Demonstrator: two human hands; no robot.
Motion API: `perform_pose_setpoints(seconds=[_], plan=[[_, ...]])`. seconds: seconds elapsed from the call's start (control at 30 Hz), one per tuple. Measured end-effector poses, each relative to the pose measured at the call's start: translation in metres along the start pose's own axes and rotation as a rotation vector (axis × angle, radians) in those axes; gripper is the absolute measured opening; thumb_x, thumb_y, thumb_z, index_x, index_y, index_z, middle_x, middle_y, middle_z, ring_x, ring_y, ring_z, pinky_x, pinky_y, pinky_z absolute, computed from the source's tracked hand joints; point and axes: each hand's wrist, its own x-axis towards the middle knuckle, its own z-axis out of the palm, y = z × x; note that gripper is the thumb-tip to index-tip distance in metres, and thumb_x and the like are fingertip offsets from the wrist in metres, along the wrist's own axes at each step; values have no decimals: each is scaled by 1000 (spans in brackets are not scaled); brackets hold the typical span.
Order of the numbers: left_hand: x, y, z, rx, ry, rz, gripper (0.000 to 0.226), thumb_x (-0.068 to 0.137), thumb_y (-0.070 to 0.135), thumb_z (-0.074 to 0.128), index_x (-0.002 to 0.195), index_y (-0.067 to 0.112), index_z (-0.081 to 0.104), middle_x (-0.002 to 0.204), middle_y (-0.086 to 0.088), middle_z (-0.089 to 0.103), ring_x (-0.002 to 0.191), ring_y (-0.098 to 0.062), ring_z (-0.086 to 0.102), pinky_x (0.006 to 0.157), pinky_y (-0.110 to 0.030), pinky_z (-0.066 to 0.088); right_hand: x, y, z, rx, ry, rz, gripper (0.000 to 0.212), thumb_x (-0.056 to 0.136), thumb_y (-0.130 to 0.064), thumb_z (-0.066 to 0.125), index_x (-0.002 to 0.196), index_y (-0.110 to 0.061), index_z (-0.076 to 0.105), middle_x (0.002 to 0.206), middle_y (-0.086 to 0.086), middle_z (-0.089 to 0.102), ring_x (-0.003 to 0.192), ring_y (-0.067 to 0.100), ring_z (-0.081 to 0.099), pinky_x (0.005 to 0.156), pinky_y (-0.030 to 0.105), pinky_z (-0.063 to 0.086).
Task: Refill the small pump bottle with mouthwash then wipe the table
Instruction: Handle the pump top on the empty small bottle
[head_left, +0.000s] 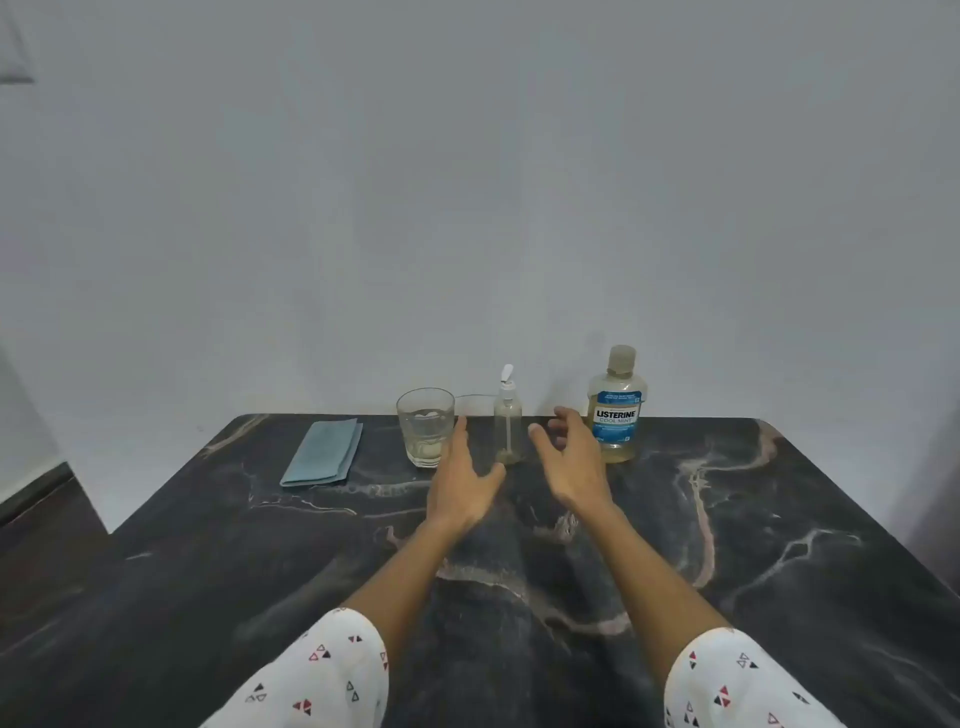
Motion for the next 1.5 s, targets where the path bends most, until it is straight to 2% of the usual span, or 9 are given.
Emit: perform_pose_setpoints(seconds=[0.33,0.57,0.7,0.83,0.9,0.97,1.1,1.33,1.5], plan=[[69,-14,46,-144,8,-116,83,78,30,76,144,10,31,146,-10,40,133,-26,40,108,-40,37,72,13,37,67,-60,-30,57,91,-42,57,140,-22,36,138,-1,46,122,21,48,98,37,44],[73,-13,53,-256,141,-92,42,82,22,73,117,7,58,117,-8,64,110,-23,60,96,-42,50,77,8,42,142,-60,-127,16,90,-36,61,103,-32,54,101,-17,57,98,15,61,73,20,45],[40,-5,35,-255,117,8,38,79,28,75,111,13,60,108,1,67,102,-14,62,92,-36,52,43,-12,26,149,-51,-191,16,84,-43,66,92,-37,53,92,-22,58,84,6,60,68,20,49],[-27,5,-3,-274,64,158,41,67,57,70,103,40,58,96,20,65,94,6,61,83,-14,49,-18,-29,4,184,-63,-253,17,81,-41,70,89,-37,55,91,-18,63,85,1,60,72,20,52],[-63,6,-24,-255,42,194,50,63,62,68,106,38,61,99,17,67,96,3,62,84,-17,50,-55,-37,-4,203,-52,-279,16,81,-35,71,90,-35,57,91,-18,63,88,-1,59,74,15,49],[-97,6,-44,-251,31,190,49,66,50,77,109,29,66,99,13,69,96,-1,64,84,-24,52,-91,-47,-9,256,-57,-293,15,82,-30,71,90,-32,58,92,-15,65,92,2,61,77,15,48],[-158,3,-73,-337,38,169,41,65,27,84,104,25,70,97,7,72,95,-10,67,85,-31,54,-158,-66,-9,416,-201,-301,13,88,-30,65,95,-33,55,94,-3,69,91,14,66,75,40,55],[-219,-2,-90,-380,88,164,43,65,14,83,92,45,70,94,6,72,91,-8,68,80,-18,52,-217,-77,4,454,-167,-280,10,92,-28,60,98,-31,53,91,-11,68,83,8,66,66,21,50],[-241,-10,-81,-424,63,107,41,67,11,81,93,39,67,89,5,71,84,-3,67,73,-12,50,-241,-71,6,443,-118,-240,6,92,-32,57,97,-34,53,88,-14,66,79,6,65,64,16,48]])
